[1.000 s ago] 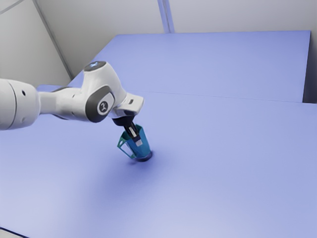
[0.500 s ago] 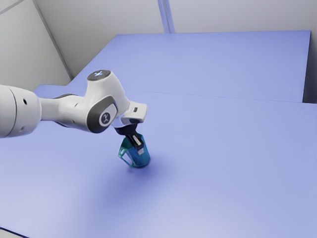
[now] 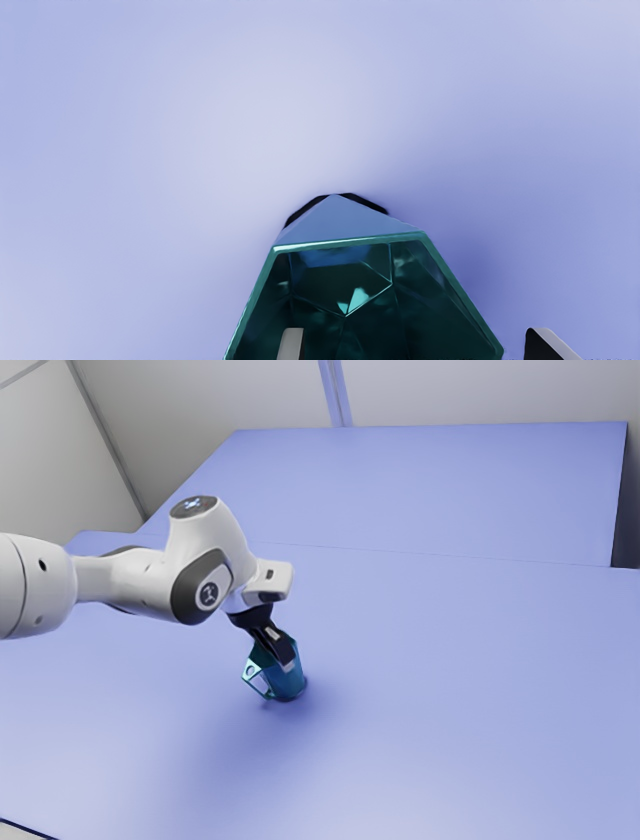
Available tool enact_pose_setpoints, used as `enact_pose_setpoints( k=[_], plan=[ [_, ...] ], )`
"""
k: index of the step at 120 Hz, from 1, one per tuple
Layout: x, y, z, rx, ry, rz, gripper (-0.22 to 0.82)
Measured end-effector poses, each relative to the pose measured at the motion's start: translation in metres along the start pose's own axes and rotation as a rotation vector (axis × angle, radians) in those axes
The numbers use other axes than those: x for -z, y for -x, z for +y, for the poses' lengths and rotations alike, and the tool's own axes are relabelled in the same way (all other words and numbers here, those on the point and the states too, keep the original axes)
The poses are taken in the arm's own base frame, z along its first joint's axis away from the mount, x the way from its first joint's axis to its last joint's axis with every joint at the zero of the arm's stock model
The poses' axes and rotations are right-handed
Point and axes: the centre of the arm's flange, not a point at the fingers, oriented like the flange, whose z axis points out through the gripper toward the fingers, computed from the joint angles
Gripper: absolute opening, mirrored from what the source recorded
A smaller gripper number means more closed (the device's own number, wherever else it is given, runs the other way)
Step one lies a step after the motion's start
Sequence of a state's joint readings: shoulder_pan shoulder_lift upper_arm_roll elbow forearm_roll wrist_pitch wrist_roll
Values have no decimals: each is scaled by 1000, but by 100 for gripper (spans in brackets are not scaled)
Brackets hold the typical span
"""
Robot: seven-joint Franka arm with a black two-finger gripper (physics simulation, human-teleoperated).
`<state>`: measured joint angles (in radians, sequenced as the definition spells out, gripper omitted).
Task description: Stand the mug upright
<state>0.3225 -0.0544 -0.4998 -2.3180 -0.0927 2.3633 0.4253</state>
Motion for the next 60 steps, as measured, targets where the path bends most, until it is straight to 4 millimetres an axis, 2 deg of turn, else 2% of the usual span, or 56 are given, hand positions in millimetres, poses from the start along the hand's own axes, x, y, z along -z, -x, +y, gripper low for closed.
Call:
enact_pose_setpoints(
  k=[11, 24, 39, 48, 60],
  plan=[
    [20, -4, 3, -5, -18, 11, 51],
    [60, -19, 7, -15, -39, 35, 55],
    [101, -37, -11, 15, -41, 73, 57],
    [137, -48, -26, 48, -48, 103, 58],
    [188, -61, -34, 80, -41, 119, 59]
  ],
)
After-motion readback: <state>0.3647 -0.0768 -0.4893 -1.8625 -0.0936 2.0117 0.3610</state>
